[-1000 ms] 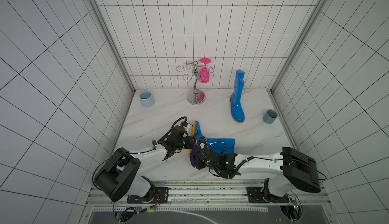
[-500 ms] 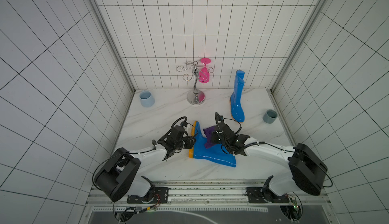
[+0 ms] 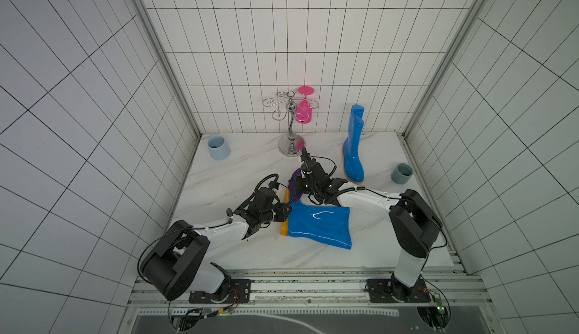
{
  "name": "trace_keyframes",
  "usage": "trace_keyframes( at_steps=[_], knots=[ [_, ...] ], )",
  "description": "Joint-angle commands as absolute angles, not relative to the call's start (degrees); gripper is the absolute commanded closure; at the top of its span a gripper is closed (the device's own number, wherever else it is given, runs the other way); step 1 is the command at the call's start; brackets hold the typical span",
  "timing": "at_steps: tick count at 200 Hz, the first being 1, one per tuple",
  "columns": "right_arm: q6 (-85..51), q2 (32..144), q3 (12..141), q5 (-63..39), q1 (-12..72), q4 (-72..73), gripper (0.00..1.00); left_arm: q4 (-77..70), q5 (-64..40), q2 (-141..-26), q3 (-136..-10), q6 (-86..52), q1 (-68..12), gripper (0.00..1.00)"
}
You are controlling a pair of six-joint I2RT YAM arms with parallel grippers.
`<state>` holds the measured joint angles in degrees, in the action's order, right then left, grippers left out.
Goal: Wipe the rubber boots with a cloth
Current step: Wipe the dirt off the rubber boot.
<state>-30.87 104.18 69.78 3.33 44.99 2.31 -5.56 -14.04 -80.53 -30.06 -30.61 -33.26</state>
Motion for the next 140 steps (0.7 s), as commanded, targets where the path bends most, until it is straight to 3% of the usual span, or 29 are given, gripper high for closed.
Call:
trace_keyframes(
  at_steps=[1,68,140],
  knots=[
    [-32.77,104.23,71.79,0.42,44.74,1.67,1.0,2.86,-14.46,-84.02,-27.12,-29.7,-33.44,0.75],
    [-34.44,103.32,63.73,-4.02,46.35,-3.92,1.0,2.86,-14.19,-83.83,-27.11,-29.68,-33.45,0.75],
    [-30.48,100.35,60.79,-1.37,45.07,-17.3,1.0,2.73,-13.8,-83.36,-26.92,-29.96,-33.13,0.75]
  ],
)
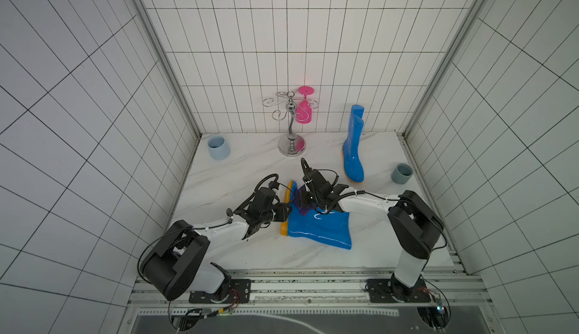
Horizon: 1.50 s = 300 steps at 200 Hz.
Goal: Wipe the rubber boots with a cloth
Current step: Wipe the dirt off the rubber boot, then place the cleaning item at the center of the board.
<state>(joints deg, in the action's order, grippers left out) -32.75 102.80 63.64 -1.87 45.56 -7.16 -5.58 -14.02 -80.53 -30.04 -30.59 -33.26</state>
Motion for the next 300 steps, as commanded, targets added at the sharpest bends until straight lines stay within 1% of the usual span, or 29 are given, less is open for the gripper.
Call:
trace_keyframes(
  at_steps=[1,37,76,144,242,275,300],
  knots=[
    [-30.4,100.27,60.76,-1.3,45.08,-18.1,1.0,2.72,-13.8,-83.34,-26.87,-29.96,-33.13,0.75],
    [-28.03,97.64,59.04,0.11,42.33,-25.69,1.0,2.56,-13.97,-83.02,-26.65,-30.14,-32.62,0.75],
    [-27.16,94.74,55.07,1.61,38.55,-28.44,1.0,2.21,-14.41,-82.2,-26.15,-30.25,-32.18,0.75],
    [-26.21,86.23,48.07,5.06,28.49,-33.1,1.0,1.61,-15.18,-81.3,-25.55,-30.25,-31.64,0.75],
    [-28.79,73.84,47.37,12.57,16.85,-42.18,1.0,1.17,-16.21,-80.93,-25.23,-30.21,-30.82,0.75],
    [-28.11,72.79,47.39,13.56,11.72,-42.59,1.0,0.93,-16.74,-80.64,-25.0,-30.23,-30.42,0.75],
    [-27.53,75.43,46.84,11.85,9.23,-40.85,1.0,0.84,-17.04,-80.44,-24.81,-30.29,-30.21,0.75]
  ],
)
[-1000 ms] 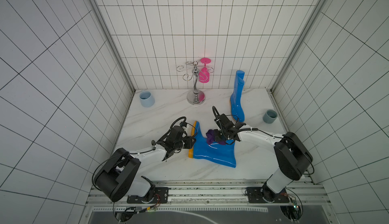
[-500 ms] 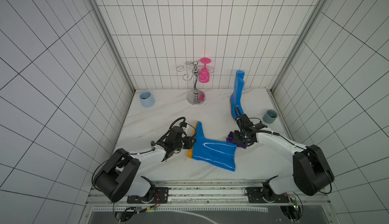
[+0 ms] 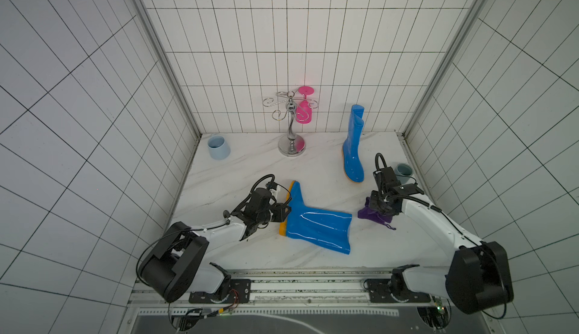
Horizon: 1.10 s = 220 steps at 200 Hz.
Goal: Wipe the rubber boots with a cloth
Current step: Place the cleaning item at the center of the board, then adjust the rubber boot at the center of the board.
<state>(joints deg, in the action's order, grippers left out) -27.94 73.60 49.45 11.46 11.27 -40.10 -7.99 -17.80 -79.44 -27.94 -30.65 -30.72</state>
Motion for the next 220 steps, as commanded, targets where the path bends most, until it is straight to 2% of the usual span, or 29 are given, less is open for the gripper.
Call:
trace_keyframes(
  at_steps=[1,42,62,77,99,133,162,220],
  knots=[
    [-27.52,75.51,46.8,11.77,9.14,-40.73,1.0,0.81,-17.0,-80.43,-24.84,-30.31,-30.22,0.75],
    [-25.63,77.66,45.61,10.23,6.29,-35.49,0.59,0.73,-17.13,-80.22,-24.67,-30.41,-29.97,0.75],
    [-24.2,75.42,47.78,10.56,6.24,-34.82,0.52,0.7,-17.27,-80.29,-24.61,-30.67,-29.63,0.75],
    [-22.21,70.83,48.76,6.53,6.25,-32.47,0.49,0.7,-17.58,-80.42,-24.52,-30.76,-29.14,0.75],
    [-18.51,64.92,47.71,-5.65,6.32,-28.32,0.46,0.69,-17.73,-80.84,-24.52,-31.02,-28.64,0.75],
    [-19.64,60.07,40.32,-17.46,6.81,-23.58,0.44,1.05,-17.31,-81.19,-24.68,-31.32,-28.44,0.75],
    [-23.14,56.3,32.27,-20.7,9.16,-18.59,0.41,1.57,-16.37,-81.56,-24.81,-31.78,-28.3,0.75],
    [-28.74,52.36,21.67,-19.88,16.71,-7.84,0.38,2.36,-15.21,-83.01,-25.56,-32.19,-27.78,0.75]
  ],
)
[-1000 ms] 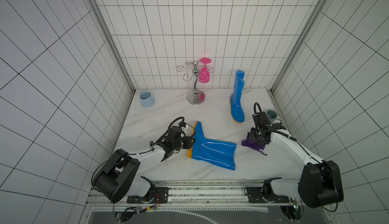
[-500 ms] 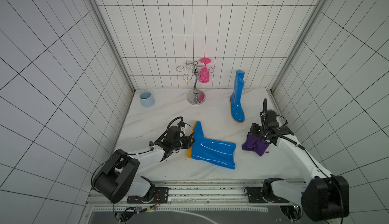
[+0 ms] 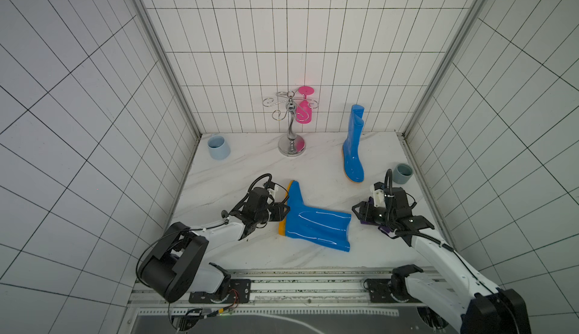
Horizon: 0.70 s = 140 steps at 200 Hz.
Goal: Wipe the rubber boots with a cloth
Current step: Adjust the rubber boot at the center of the board.
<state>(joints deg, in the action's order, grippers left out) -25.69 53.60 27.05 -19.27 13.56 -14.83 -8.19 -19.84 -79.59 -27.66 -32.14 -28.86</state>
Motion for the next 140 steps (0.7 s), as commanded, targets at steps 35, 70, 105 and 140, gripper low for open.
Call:
trace_keyframes(
  at_steps=[35,70,105,140],
  knots=[
    [-29.13,54.07,17.4,-18.14,19.15,-0.66,0.38,2.72,-14.77,-83.39,-25.75,-32.33,-27.68,0.75],
    [-27.94,55.34,15.53,-17.25,19.25,3.7,0.39,2.81,-14.85,-83.74,-25.8,-32.44,-27.37,0.75],
    [-26.92,56.6,15.02,-20.15,19.17,6.76,0.4,2.91,-14.94,-84.2,-26.15,-32.37,-27.33,0.75],
    [-26.79,60.21,15.19,-24.44,19.16,9.69,0.42,3.0,-14.84,-84.06,-26.1,-32.39,-27.3,0.75]
  ],
)
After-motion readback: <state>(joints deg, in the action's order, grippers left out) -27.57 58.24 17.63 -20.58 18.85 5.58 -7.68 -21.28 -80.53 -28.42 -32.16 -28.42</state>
